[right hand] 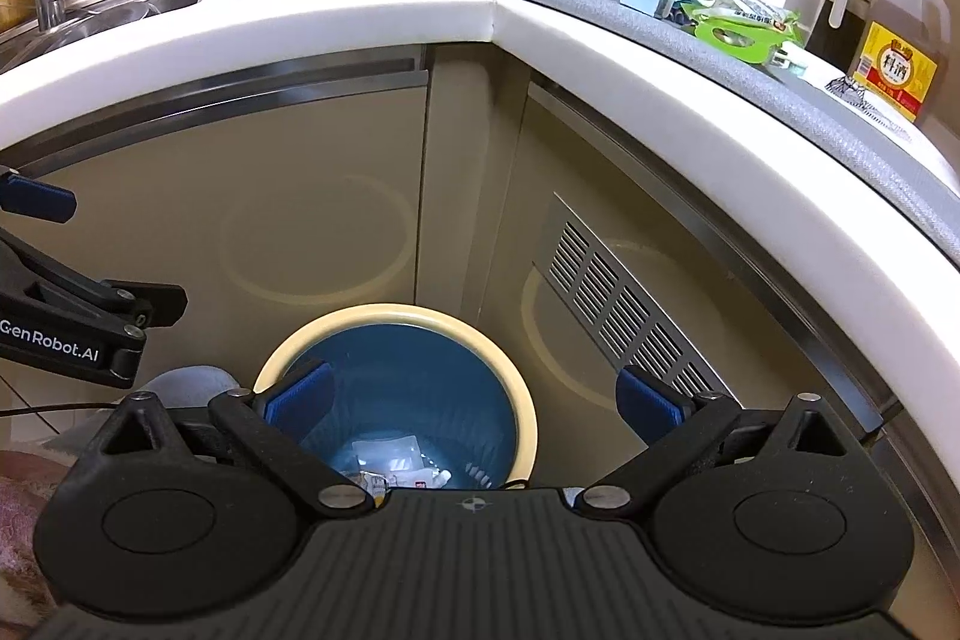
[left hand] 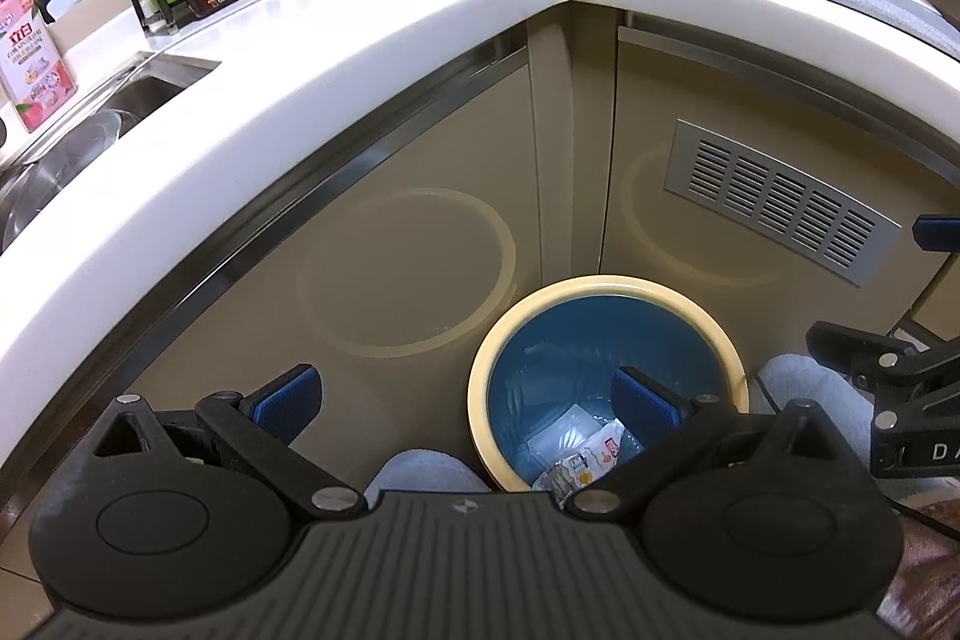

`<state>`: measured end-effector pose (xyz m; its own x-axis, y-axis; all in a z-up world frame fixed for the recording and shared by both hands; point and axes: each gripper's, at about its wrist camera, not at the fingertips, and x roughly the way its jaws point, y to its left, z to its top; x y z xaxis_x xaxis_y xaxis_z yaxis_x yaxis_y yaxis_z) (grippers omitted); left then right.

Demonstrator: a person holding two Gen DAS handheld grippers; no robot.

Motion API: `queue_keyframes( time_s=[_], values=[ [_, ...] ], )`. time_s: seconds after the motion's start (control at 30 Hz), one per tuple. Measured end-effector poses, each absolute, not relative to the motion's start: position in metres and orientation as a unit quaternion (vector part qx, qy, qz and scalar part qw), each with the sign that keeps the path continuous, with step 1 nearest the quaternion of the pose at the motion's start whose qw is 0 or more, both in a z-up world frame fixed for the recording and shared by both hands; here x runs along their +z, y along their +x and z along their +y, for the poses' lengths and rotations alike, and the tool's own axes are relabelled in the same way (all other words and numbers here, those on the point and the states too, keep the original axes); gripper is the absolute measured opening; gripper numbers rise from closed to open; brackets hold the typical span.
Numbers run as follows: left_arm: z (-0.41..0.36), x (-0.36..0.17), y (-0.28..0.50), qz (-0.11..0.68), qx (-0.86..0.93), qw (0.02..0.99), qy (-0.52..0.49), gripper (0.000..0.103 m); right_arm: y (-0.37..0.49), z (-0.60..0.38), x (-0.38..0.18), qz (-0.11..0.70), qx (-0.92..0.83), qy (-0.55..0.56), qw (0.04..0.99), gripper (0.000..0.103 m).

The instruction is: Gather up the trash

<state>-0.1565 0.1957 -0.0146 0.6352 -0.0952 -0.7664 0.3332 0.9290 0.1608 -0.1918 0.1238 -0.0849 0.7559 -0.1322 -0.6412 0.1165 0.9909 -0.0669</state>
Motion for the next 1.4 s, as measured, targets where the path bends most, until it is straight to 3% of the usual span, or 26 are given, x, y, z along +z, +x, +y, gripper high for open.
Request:
queue_keyframes(
  time_s=[0.43, 0.7, 1.03, 1.4],
  values=[
    [0.194, -0.021, -0.152, 0.419, -0.118, 0.888, 0.149, 0.103, -0.187, 0.120, -0.090, 0.351, -0.068, 0.000, 0.934, 0.101],
    [0.197, -0.003, -0.140, 0.398, -0.114, 0.898, 0.149, 0.103, -0.185, 0.093, -0.052, 0.270, -0.079, 0.029, 0.959, 0.101],
    [0.201, 0.030, -0.122, 0.374, -0.100, 0.913, 0.125, 0.103, -0.140, -0.004, 0.026, 0.112, -0.171, 0.115, 0.972, 0.103],
    [0.193, 0.044, -0.111, 0.377, -0.097, 0.911, 0.139, 0.103, -0.039, -0.148, 0.003, 0.128, -0.220, 0.282, 0.925, 0.103]
  ],
)
